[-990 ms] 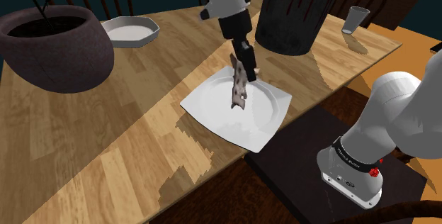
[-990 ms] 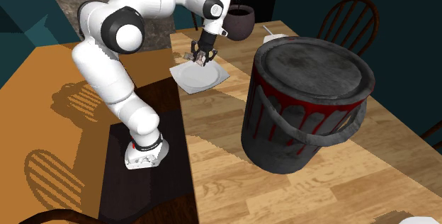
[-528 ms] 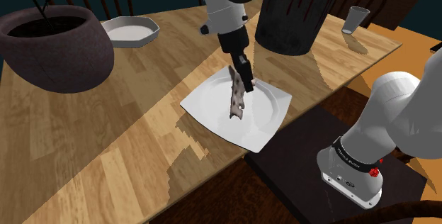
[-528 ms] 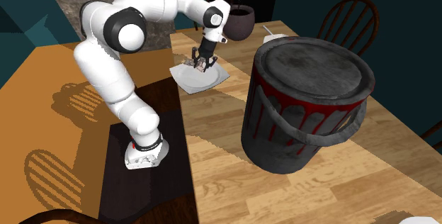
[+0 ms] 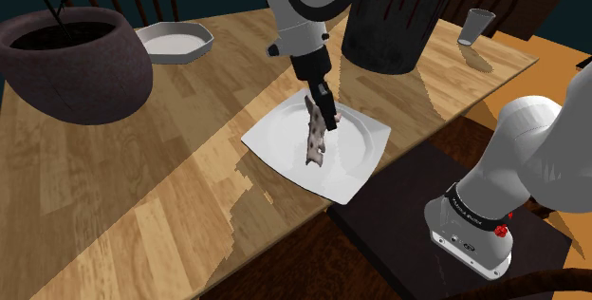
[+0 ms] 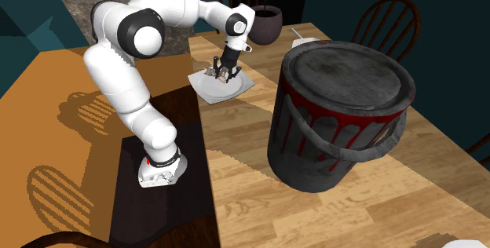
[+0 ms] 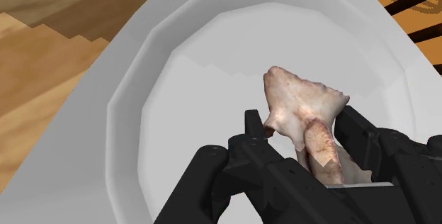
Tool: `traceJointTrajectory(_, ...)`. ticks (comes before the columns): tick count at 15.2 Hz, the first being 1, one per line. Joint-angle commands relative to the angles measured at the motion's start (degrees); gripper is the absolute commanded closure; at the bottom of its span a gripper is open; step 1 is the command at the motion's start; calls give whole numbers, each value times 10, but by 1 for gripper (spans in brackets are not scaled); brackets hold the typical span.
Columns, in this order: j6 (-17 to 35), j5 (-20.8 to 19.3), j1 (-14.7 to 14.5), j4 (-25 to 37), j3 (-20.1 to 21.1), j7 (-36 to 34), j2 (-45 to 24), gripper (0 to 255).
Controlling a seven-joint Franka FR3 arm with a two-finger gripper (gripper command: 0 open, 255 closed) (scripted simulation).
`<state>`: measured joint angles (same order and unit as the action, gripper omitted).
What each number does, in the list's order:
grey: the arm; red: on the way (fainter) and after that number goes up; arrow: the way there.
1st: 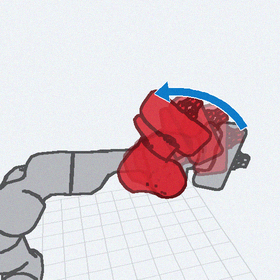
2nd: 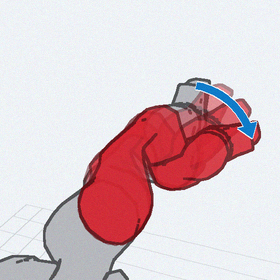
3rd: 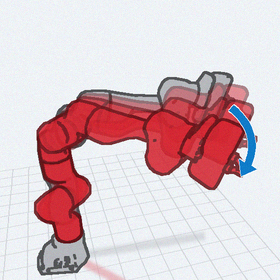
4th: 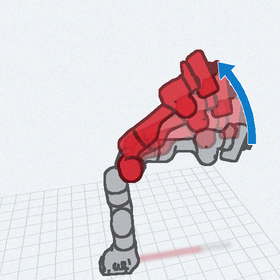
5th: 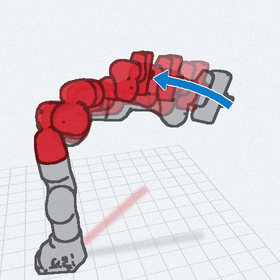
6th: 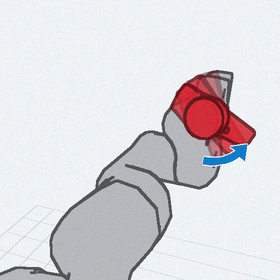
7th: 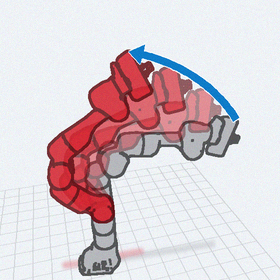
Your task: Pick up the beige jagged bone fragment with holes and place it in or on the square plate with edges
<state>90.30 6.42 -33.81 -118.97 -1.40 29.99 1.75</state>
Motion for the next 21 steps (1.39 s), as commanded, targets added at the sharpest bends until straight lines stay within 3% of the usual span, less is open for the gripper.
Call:
traceJointTrajectory(1, 0, 0, 0, 0, 0, 0, 0, 255)
traceJointTrajectory(3, 0, 0, 0, 0, 0, 0, 0, 255)
traceJointTrajectory(4, 0, 0, 0, 0, 0, 0, 0, 0)
traceJointTrajectory(9, 0, 0, 0, 0, 0, 0, 0, 0)
traceJointTrajectory(13, -71, -2, 4, 94, -4, -1, -23, 0)
traceJointTrajectory(21, -71, -2, 4, 94, -4, -1, -23, 0)
